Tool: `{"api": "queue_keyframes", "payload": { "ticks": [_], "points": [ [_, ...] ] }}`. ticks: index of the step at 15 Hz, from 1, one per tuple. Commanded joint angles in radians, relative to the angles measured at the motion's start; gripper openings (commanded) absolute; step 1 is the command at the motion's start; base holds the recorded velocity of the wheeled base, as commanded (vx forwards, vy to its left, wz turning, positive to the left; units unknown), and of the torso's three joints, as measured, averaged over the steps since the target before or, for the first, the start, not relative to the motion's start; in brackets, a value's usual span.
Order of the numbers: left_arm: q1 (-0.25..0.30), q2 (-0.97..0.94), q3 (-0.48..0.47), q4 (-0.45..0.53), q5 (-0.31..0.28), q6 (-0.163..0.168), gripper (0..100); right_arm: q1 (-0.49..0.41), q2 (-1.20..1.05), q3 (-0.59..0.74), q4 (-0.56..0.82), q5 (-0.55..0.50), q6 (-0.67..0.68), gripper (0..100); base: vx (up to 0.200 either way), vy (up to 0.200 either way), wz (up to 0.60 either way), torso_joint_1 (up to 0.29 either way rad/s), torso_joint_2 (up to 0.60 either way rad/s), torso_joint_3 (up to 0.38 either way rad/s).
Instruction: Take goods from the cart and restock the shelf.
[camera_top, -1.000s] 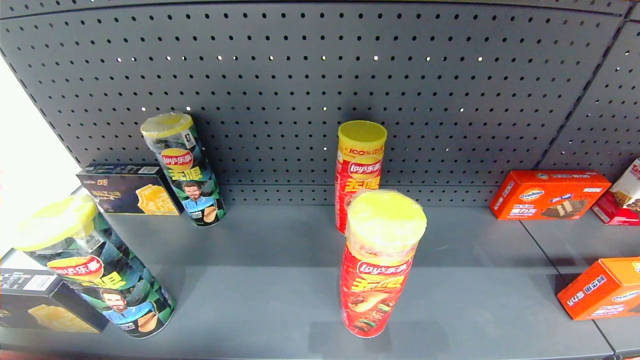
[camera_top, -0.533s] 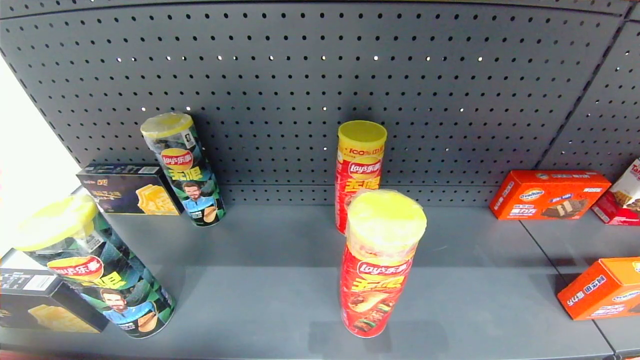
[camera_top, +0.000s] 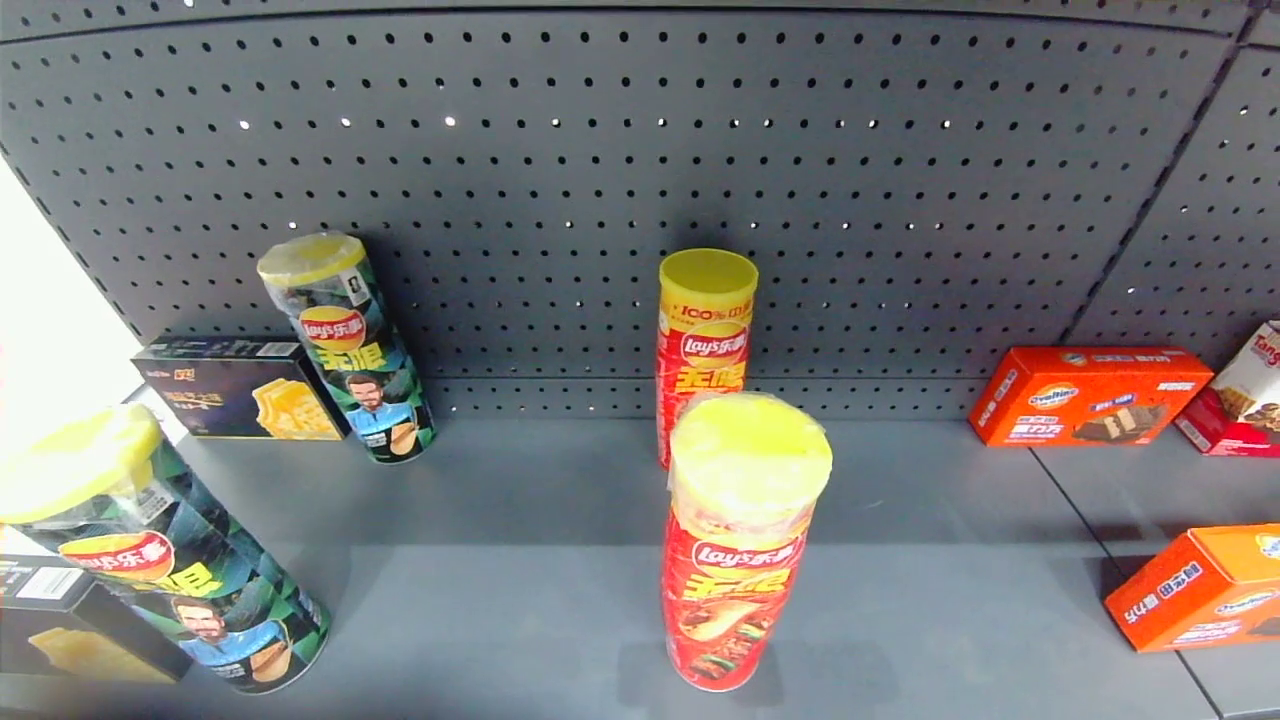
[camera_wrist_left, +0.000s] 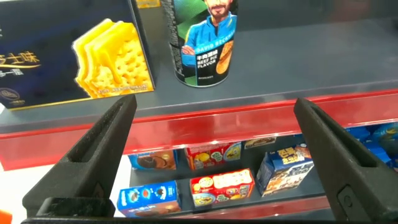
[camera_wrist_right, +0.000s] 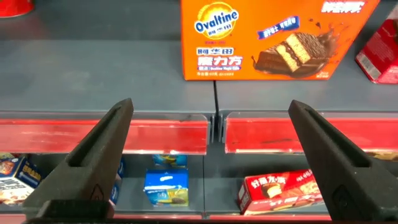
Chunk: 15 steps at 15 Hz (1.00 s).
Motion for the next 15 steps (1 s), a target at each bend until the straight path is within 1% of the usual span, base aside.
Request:
{"api": "queue_keyframes", "payload": {
  "ticks": [1,4,6,11,15],
  "points": [
    [0.0,0.001,0.0,0.001,-0.001,0.003,100,0.0,0.002,0.0,0.001,0.0,0.0,100,0.0,0.0,0.0,0.0,0.0,0.0],
    [0.0,0.001,0.0,0.001,0.001,-0.001,100,0.0,0.002,0.0,0.001,0.0,0.0,100,0.0,0.0,0.0,0.0,0.0,0.0],
    [0.0,0.001,0.0,0.001,0.001,-0.001,100,0.0,0.002,0.0,0.001,0.0,0.0,100,-0.2,0.0,0.0,0.005,0.0,0.005],
    [0.0,0.001,0.0,0.001,-0.001,0.002,100,0.0,0.002,0.0,0.001,0.0,0.0,100,0.0,0.0,0.0,0.0,0.0,0.0],
    [0.0,0.001,0.0,0.001,0.003,-0.004,100,0.0,0.002,0.0,0.001,0.0,0.0,100,0.0,0.0,0.0,0.0,0.0,0.0]
  ]
}}
